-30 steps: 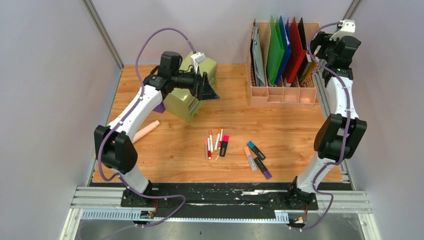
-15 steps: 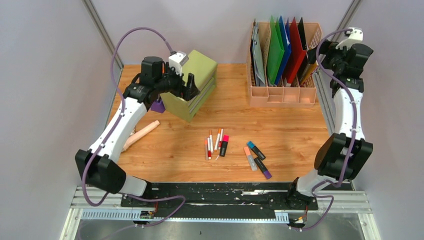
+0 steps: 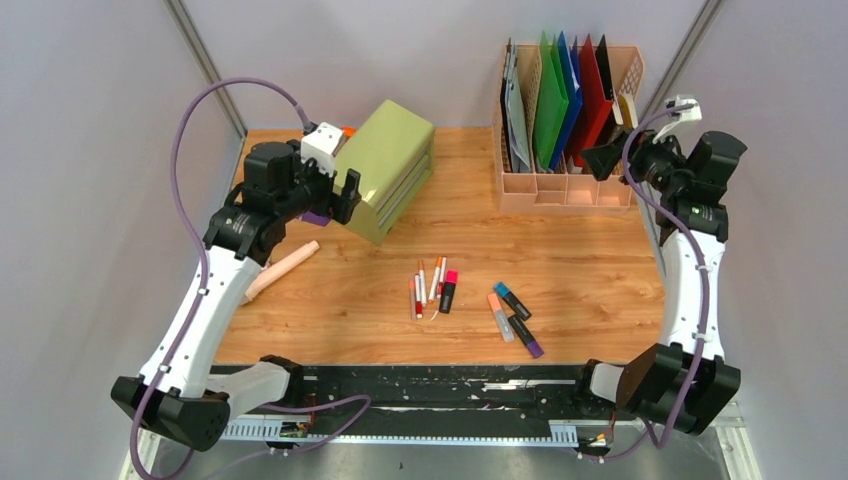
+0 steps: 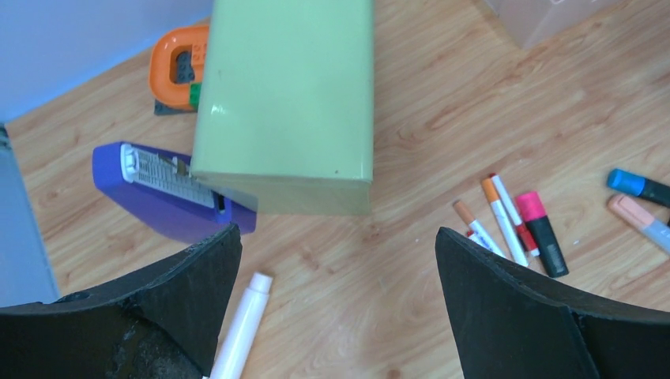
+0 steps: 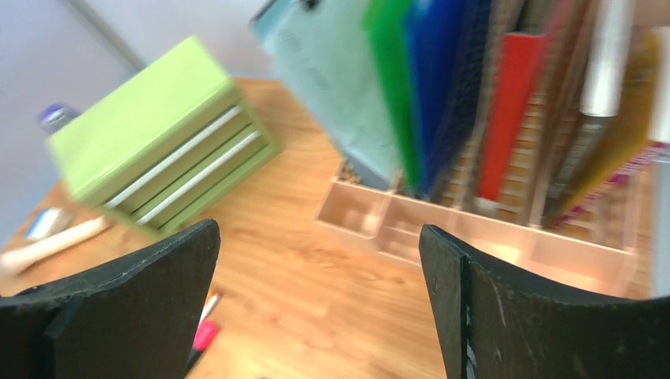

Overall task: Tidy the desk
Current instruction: Open the drawer in the storage box.

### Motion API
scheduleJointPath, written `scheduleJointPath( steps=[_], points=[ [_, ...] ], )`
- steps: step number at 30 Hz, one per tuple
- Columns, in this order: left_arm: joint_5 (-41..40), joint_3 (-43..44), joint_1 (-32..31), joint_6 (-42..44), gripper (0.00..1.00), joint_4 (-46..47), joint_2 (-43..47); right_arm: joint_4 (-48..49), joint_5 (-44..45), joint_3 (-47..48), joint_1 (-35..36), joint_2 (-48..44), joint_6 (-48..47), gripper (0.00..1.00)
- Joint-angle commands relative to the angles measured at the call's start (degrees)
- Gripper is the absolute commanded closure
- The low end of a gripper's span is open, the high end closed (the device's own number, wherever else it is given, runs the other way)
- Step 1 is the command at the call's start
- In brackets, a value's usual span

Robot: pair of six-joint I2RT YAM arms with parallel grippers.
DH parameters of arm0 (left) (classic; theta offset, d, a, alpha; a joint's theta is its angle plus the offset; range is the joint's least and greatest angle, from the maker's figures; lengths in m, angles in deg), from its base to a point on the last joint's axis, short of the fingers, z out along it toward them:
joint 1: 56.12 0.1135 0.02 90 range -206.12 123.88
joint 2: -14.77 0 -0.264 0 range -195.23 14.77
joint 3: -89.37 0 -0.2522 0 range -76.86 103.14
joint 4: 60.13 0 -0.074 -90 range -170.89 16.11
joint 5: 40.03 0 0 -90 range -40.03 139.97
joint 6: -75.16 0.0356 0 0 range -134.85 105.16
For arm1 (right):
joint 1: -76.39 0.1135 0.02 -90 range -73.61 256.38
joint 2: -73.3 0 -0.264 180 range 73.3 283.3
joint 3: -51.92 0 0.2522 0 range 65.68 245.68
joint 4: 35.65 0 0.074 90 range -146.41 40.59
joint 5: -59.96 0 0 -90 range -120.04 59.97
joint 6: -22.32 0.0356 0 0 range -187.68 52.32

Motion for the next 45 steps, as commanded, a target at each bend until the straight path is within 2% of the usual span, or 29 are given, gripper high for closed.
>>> scheduleJointPath(
  steps=[1,3,7,10,14,21,27,35,39,45],
  points=[
    [-3.66,1.93,0.16,2.64,0.00,-7.45,-0.04,-6.36,-18.93,-0.36,0.46,-0.52,1.89,0.00],
    [-4.39,2.38,0.16,3.25,0.00,-7.47,-0.24,-7.29,-21.27,-2.26,1.03,-1.41,1.87,0.00],
    [-8.03,6.72,0.16,4.82,0.00,-6.37,-4.27,-7.33,-19.95,-7.33,4.03,-5.46,-1.37,0.00],
    [-13.77,11.39,0.16,4.42,0.00,-4.00,-9.75,-7.01,-18.26,-11.03,6.59,-8.23,-4.37,0.00],
    [-17.24,17.90,0.16,3.94,0.00,-0.73,-17.99,-5.82,-17.16,-15.23,9.50,-9.99,-6.13,0.00],
    [-22.29,30.91,0.44,0.97,0.00,2.12,-34.15,-0.52,-17.35,-21.56,10.59,-12.65,-5.46,0.00],
    [-21.78,44.15,1.61,-2.38,0.00,1.99,-45.31,1.98,-16.85,-25.38,10.59,-13.91,-6.19,0.00],
    [-19.91,50.15,1.65,-10.16,0.00,8.27,-55.21,1.92,-15.19,-26.66,10.59,-12.77,-8.21,0.00],
    [-16.34,53.08,1.58,-12.86,0.00,11.75,-58.95,1.92,-14.82,-26.74,10.60,-11.56,-8.73,0.00],
    [-14.18,60.62,1.56,-16.94,0.00,14.16,-66.09,1.92,-14.20,-26.92,10.59,-9.96,-9.28,0.00]
  ],
)
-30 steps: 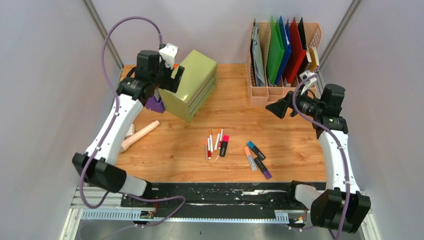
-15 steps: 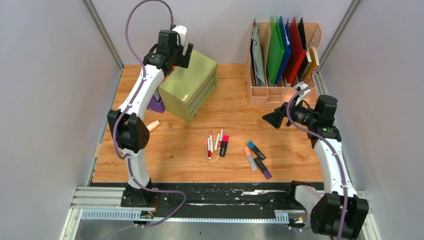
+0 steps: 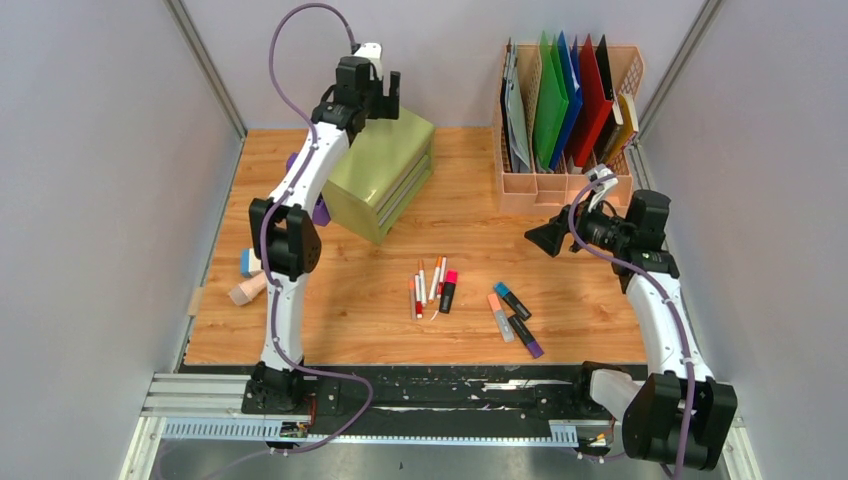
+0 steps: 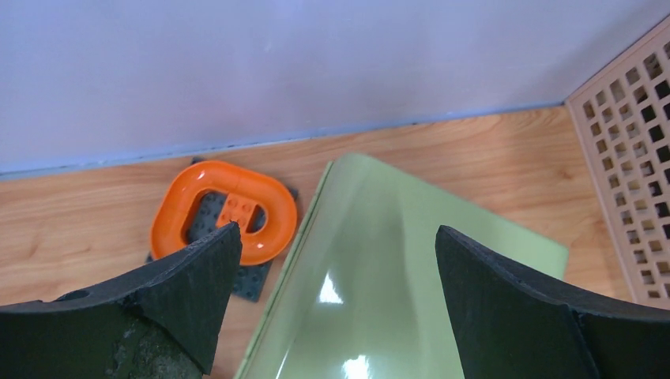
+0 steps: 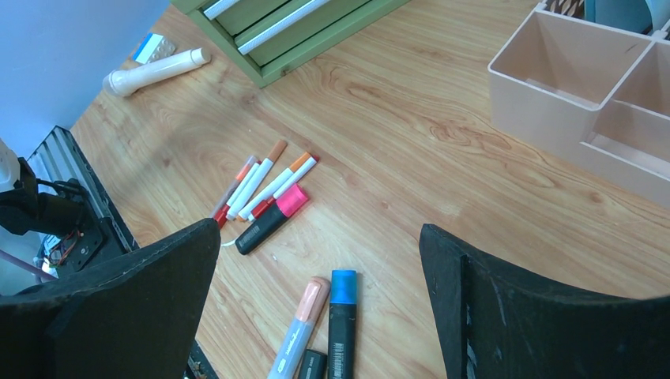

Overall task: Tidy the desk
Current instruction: Open the drawer in the storage box.

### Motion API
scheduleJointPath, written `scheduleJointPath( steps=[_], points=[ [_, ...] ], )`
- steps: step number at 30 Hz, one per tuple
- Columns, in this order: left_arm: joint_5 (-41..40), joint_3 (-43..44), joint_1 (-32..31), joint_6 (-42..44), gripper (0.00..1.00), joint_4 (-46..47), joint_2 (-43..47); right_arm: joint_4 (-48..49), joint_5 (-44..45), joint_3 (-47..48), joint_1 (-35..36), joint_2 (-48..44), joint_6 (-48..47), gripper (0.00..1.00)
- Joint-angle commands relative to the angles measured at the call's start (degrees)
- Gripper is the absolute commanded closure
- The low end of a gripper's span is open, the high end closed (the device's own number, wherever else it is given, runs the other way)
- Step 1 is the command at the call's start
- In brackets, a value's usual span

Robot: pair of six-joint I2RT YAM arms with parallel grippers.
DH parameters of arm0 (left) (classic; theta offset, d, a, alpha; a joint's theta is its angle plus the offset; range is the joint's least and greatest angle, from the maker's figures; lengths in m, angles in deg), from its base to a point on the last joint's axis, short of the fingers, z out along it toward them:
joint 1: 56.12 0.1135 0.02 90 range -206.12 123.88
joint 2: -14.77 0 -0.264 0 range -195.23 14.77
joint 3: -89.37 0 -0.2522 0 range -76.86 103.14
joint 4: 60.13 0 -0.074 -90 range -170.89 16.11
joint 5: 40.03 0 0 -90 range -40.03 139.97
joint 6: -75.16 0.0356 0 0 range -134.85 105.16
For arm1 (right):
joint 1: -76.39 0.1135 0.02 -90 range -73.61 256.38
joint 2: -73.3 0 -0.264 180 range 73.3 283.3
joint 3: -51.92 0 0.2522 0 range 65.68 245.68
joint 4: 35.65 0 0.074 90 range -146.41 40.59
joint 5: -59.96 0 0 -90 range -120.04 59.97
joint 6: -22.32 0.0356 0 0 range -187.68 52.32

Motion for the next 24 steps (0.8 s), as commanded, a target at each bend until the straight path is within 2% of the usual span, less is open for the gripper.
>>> scheduleJointPath(
  steps=[1,5,13,17,24],
  points=[
    [2.39,6.36,0.23,-4.62,0.00,5.80,-3.54,2.23,0.67,-0.41,0.21,0.85,-2.31,0.00],
    [3.27,11.60,0.19,-6.90,0.00,6.85,-8.70,2.23,2.44,-0.45,0.19,1.94,-3.10,0.00],
    [3.15,15.67,0.01,-9.31,0.02,6.35,-15.22,2.16,4.22,-0.46,0.23,4.18,-3.87,0.00],
    [4.58,15.06,0.02,-9.01,0.09,3.50,-14.74,2.20,4.46,-0.37,0.19,4.66,-3.96,0.00],
    [5.97,7.87,-0.03,-7.90,0.26,-0.54,-10.22,2.21,4.54,-0.28,0.18,4.97,-3.97,0.00]
  ],
)
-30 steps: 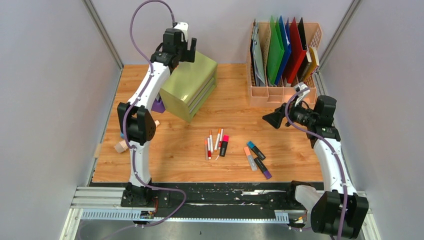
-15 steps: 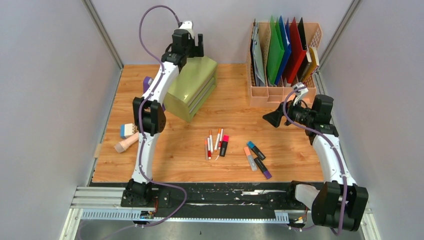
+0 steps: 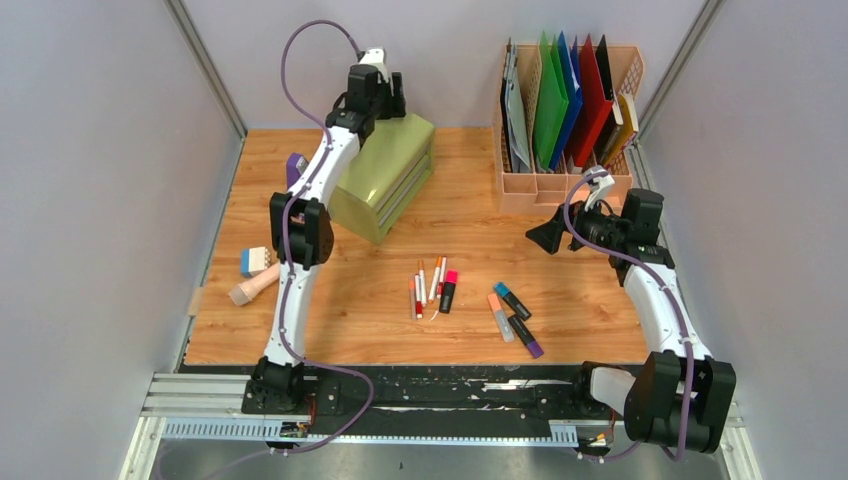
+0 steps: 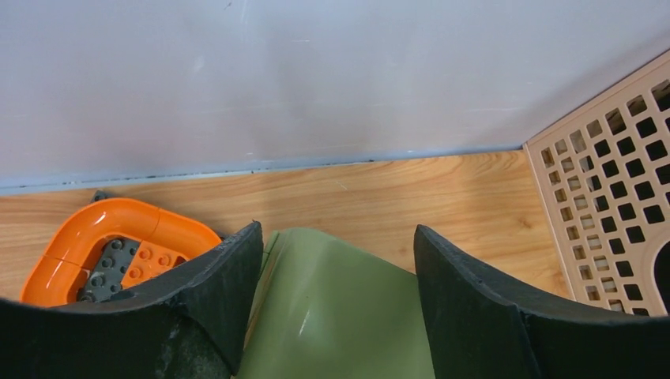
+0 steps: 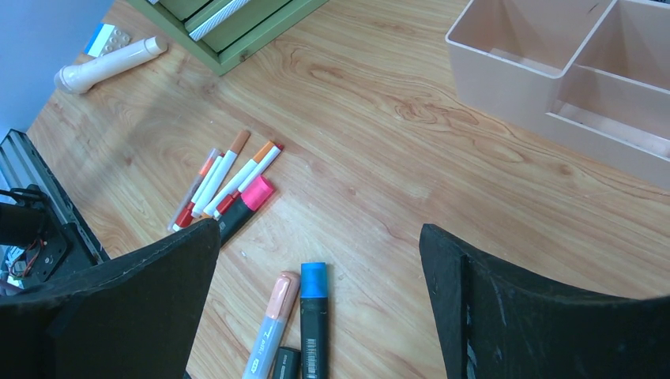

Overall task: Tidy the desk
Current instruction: Open the drawer in the storage box.

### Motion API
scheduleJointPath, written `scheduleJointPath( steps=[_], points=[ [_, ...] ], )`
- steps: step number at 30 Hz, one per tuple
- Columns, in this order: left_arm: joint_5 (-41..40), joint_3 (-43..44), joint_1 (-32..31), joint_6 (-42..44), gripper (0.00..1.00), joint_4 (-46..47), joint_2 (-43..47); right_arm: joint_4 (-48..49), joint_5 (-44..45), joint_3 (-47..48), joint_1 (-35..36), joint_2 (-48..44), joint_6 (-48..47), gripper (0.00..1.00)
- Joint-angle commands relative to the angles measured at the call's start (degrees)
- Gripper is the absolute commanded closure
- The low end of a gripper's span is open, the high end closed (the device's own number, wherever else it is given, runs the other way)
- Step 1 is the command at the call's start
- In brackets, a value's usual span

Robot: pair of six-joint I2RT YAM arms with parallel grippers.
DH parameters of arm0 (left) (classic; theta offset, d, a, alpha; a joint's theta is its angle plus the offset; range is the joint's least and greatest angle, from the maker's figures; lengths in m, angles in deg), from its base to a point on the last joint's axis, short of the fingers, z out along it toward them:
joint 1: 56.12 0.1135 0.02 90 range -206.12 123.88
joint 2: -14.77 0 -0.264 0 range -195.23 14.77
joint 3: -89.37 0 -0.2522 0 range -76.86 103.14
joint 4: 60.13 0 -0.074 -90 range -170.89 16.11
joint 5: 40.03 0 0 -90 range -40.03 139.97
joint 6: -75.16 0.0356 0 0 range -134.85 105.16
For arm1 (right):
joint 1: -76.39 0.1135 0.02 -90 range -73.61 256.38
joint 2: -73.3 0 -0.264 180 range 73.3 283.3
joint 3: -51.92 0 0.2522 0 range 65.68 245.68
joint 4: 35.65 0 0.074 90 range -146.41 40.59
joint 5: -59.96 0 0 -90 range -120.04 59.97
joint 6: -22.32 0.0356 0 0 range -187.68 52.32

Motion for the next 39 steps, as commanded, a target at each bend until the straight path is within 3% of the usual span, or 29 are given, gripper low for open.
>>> scheduleJointPath(
  steps=[1,11,19,24,32,39],
  points=[
    [1.25,-4.80,0.01,0.73,0.27,-7.02,5.33,2.23,0.05,-0.26,0.20,0.03,-1.35,0.00],
    [3.48,-16.13,-0.17,1.14,0.37,-10.10,10.93,2.15,-0.47,-0.32,0.18,-0.27,-0.95,0.00],
    [6.66,-21.64,-0.12,2.04,0.29,-11.57,13.54,2.12,-0.59,-0.36,0.18,0.12,-0.84,0.00],
    [14.79,-21.63,0.04,2.55,0.21,-15.91,13.62,2.15,-0.31,-0.52,0.18,0.03,-0.95,0.00],
    [29.90,-20.29,-0.03,4.47,0.21,-22.41,11.93,2.12,-0.04,-0.59,0.20,0.37,-0.95,0.00],
    [35.54,-22.94,-0.16,8.58,0.22,-25.88,11.99,2.34,-1.20,-0.53,0.39,1.79,0.33,0.00]
  ],
)
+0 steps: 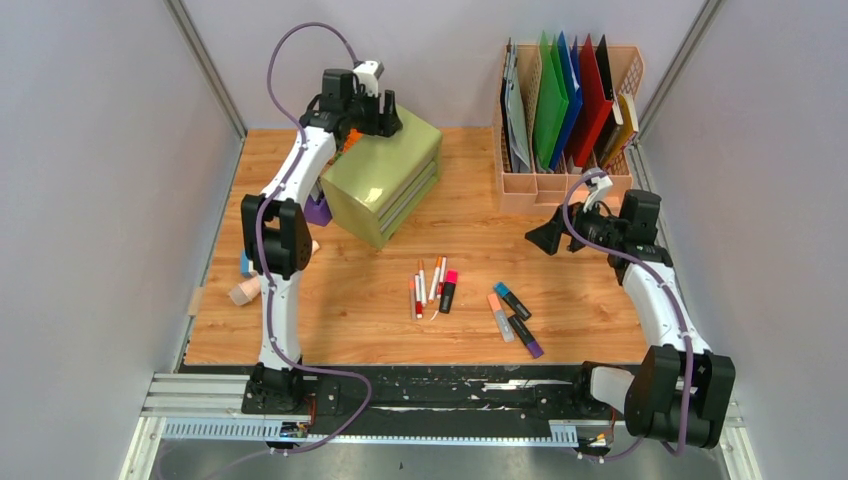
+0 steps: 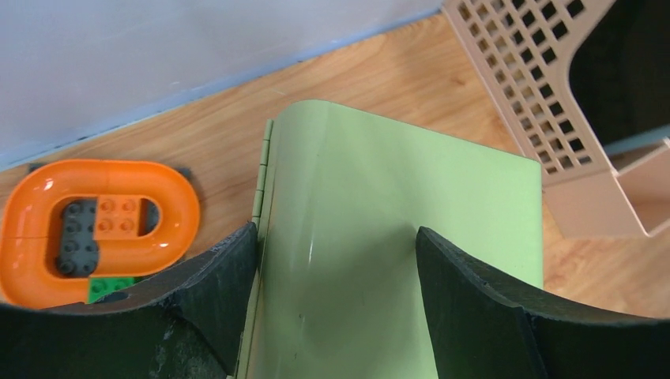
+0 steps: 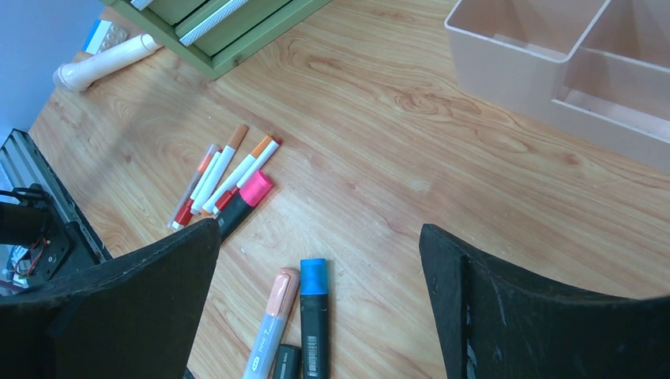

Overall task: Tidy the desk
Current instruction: Open the drawer in the storage box.

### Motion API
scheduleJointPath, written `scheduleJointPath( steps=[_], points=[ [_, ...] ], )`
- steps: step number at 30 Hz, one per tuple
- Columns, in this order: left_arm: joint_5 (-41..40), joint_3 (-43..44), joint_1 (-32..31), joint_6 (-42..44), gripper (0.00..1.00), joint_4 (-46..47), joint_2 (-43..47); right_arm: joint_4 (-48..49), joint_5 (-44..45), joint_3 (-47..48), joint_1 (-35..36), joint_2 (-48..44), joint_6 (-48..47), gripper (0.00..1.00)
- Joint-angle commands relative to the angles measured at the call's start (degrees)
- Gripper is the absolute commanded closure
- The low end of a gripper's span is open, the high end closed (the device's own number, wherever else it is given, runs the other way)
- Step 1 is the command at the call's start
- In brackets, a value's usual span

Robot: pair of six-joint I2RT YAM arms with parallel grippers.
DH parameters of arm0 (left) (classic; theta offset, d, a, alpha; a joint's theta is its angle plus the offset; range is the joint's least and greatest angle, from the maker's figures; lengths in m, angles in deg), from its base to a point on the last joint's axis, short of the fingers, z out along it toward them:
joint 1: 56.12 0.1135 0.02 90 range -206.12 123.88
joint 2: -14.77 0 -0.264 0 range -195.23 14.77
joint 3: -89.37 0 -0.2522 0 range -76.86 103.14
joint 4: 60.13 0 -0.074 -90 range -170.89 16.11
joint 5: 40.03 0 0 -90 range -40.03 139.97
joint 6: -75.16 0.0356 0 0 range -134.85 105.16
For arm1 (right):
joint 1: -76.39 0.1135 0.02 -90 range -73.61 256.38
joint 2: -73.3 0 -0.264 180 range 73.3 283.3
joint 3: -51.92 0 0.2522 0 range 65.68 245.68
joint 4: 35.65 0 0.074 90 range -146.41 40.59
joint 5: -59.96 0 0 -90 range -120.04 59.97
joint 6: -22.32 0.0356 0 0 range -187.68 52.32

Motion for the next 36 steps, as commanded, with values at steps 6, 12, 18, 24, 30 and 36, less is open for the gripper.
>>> scheduleJointPath(
  steps=[6,12,18,24,30,36],
  points=[
    [14.39,-9.86,-4.09,0.59,0.22,-19.98,0.95,7.07,-4.39,-0.20,3.46,3.12,7.54,0.00],
    [11.56,-20.07,-4.08,-0.14,0.23,-15.60,7.81,17.44,-5.54,2.63,12.25,11.16,16.38,0.07],
    [9.17,-31.80,-4.08,-1.34,0.24,-11.27,14.67,26.69,-3.74,7.78,19.84,20.93,27.47,0.16],
    [6.42,-37.71,-4.00,-1.35,0.23,-9.58,20.28,39.89,-5.74,10.32,25.14,29.10,38.28,0.15],
    [5.38,-34.92,-3.95,-0.78,0.12,-12.51,20.99,52.74,-5.42,12.98,29.43,36.71,46.89,0.05],
    [4.53,-31.01,-3.86,-0.28,0.00,-15.40,20.96,64.75,-2.96,14.61,31.20,43.96,56.23,0.04]
  ],
)
